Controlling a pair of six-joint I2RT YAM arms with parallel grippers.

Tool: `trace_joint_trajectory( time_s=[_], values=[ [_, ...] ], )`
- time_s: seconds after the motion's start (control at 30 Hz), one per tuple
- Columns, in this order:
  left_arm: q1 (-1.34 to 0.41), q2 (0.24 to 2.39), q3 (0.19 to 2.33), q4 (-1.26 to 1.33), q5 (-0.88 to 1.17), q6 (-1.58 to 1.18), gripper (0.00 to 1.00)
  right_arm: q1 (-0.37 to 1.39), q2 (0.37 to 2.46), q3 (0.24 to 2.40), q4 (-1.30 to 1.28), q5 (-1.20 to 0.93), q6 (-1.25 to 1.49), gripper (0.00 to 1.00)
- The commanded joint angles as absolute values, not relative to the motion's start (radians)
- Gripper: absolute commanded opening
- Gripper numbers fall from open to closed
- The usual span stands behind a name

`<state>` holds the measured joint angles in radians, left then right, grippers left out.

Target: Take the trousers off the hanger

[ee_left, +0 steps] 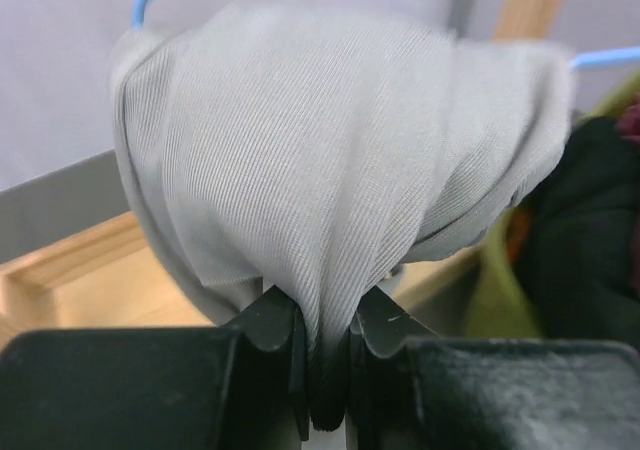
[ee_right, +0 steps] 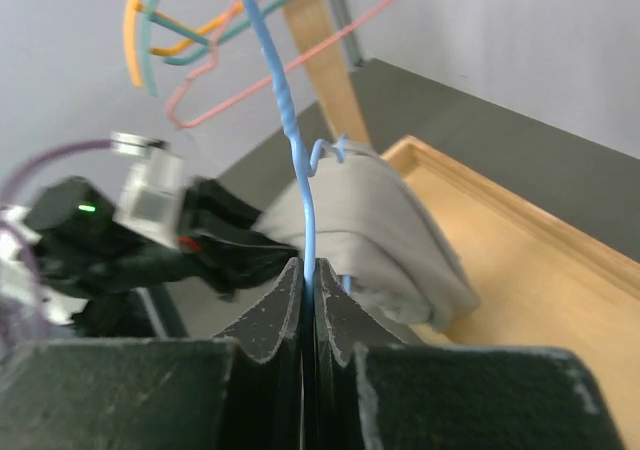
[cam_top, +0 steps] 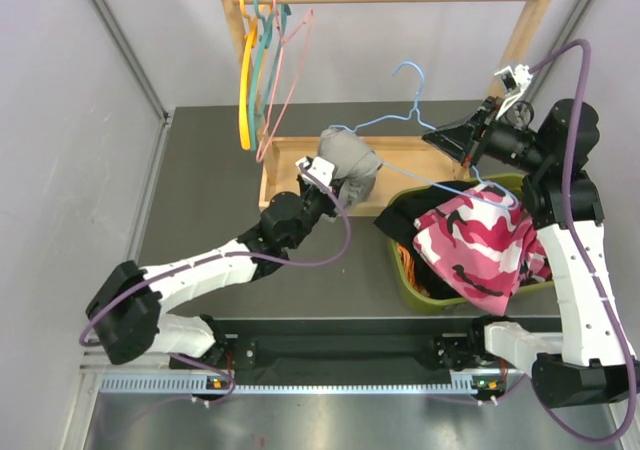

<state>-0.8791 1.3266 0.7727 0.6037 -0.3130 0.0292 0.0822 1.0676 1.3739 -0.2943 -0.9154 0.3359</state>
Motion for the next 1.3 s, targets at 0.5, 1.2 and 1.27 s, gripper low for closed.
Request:
trace_joint_trajectory(
  time_s=[0.5, 1.2, 1.27],
  values=[
    [-0.902, 1.026, 1.268, 0.296, 0.057, -0.232, 0.0, 0.083, 1.094, 1.393, -0.423, -0.523, 0.058, 0.0],
    [-0.9, 0.807, 1.374, 0.08, 0.074, -0.181, 0.0, 0.077, 1.126, 1.448, -0.46, -0.478, -0.034, 0.0],
    [-0.9, 0.805, 1.364, 0.049, 0.089, -0.186, 0.0, 0.075, 1.123, 1.477, -0.466, -0.48, -0.046, 0.0]
  ],
)
